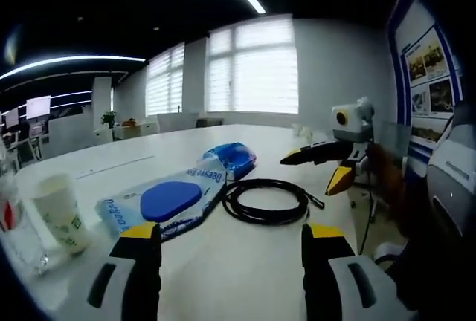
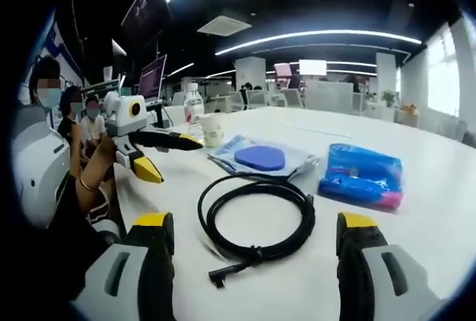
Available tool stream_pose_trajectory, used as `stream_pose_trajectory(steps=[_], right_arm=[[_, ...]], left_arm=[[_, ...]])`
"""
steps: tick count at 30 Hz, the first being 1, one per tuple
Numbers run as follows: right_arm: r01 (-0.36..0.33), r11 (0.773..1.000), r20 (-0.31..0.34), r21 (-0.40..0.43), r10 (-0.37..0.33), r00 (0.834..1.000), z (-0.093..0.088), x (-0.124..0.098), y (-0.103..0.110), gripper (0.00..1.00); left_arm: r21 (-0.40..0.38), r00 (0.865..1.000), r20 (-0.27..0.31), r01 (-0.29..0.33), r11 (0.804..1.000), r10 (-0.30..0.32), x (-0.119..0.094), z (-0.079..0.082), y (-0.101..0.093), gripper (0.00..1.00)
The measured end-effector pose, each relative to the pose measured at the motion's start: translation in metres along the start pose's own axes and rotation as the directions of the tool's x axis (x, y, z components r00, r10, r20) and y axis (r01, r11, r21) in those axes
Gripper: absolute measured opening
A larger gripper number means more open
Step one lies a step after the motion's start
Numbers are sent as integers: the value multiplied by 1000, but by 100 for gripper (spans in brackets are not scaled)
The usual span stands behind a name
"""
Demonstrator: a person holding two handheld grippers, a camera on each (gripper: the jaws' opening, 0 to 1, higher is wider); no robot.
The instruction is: Arrange the tabletop items into an orderly group along one side of the table until the central work area is clear of visible clutter.
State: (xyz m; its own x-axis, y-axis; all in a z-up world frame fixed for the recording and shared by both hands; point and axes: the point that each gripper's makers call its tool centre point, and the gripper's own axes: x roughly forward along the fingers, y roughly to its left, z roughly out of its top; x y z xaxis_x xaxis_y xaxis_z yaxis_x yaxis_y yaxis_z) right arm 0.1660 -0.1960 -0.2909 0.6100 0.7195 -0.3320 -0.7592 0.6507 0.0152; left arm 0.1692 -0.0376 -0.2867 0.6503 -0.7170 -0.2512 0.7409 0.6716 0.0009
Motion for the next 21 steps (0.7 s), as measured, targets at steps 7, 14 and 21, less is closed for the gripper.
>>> stream_pose_trajectory(steps=[7,14,21], right_arm=[[12,1000,-8,-3,-12,1000,-1,-2,0,87],[23,1000,-11,-5,-23,1000,-1,-5,-2,87],[28,1000,-11,-7,-28,1000,0,-6,-2,87]], left_arm=[[-15,1000,0,-26,1000,26,-9,-2,7,76],[-25,998,10,-64,998,64,-21,0,18,76],[-25,996,9,-84,996,84,-28,0,22,76]])
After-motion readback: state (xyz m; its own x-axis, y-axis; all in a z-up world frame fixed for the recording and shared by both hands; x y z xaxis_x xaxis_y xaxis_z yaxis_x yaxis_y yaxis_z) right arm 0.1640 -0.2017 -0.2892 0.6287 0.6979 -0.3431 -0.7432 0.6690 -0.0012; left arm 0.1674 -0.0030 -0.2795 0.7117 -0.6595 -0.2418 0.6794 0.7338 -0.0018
